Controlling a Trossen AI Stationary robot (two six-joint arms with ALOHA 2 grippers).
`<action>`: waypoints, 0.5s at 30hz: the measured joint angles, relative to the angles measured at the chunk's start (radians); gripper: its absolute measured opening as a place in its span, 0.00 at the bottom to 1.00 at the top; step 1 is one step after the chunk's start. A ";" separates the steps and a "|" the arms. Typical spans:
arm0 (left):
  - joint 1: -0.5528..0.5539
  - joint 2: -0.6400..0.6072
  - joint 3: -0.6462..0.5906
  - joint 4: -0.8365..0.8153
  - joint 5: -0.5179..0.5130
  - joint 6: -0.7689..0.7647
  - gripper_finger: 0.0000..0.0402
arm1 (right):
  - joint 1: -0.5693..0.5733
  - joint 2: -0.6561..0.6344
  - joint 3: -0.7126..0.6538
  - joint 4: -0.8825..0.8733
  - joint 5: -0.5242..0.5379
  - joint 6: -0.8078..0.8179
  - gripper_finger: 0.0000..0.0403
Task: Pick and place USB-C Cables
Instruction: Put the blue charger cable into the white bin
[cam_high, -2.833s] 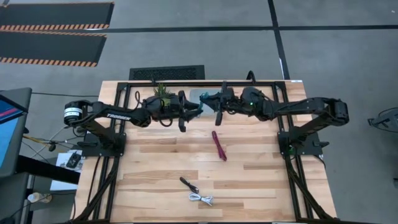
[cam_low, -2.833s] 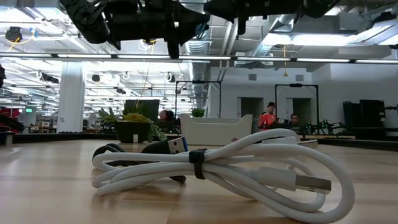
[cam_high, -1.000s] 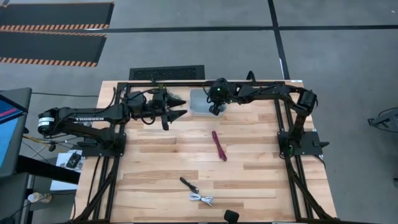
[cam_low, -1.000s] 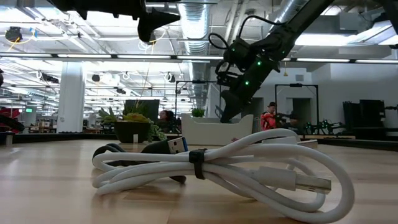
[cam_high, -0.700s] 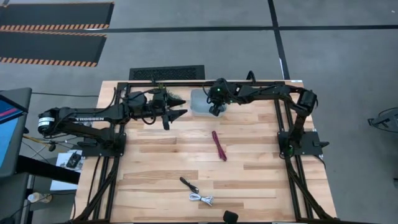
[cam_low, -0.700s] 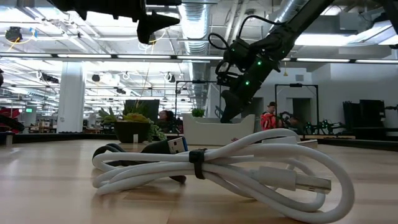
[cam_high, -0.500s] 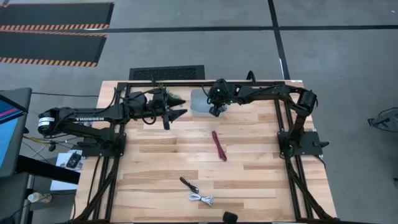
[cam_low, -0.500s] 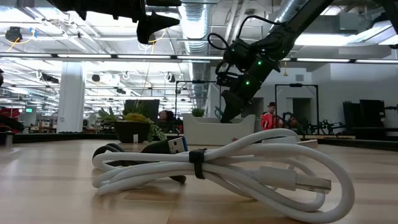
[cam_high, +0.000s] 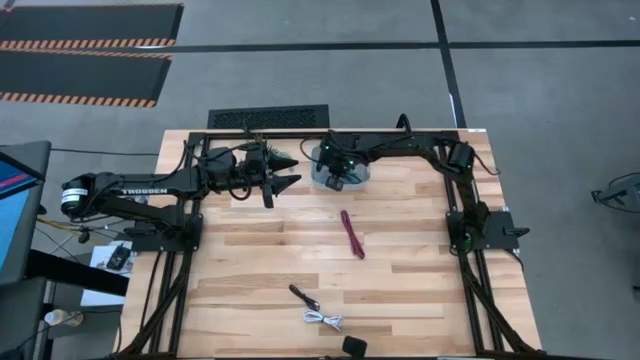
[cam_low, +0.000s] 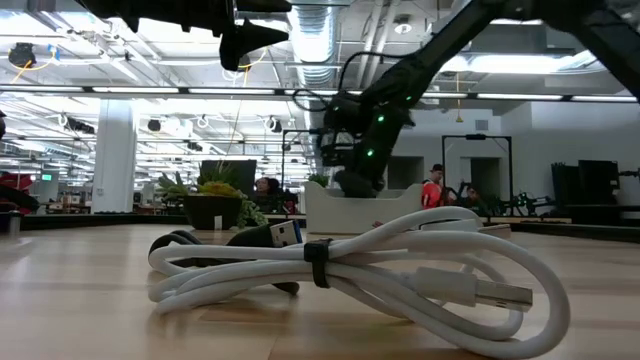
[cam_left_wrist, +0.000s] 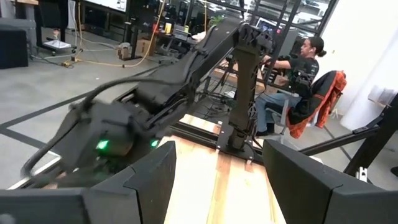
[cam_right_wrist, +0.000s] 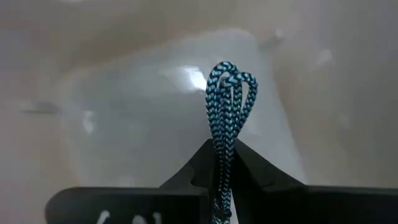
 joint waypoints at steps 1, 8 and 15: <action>0.000 0.000 0.000 -0.003 0.000 0.000 0.57 | 0.000 0.012 0.018 -0.026 0.001 0.000 0.13; 0.000 0.000 0.000 -0.023 -0.010 0.008 0.57 | 0.000 0.048 0.077 -0.079 -0.001 -0.003 0.14; 0.000 0.000 0.000 -0.025 -0.019 0.021 0.57 | -0.003 0.048 0.077 -0.070 -0.001 -0.003 0.20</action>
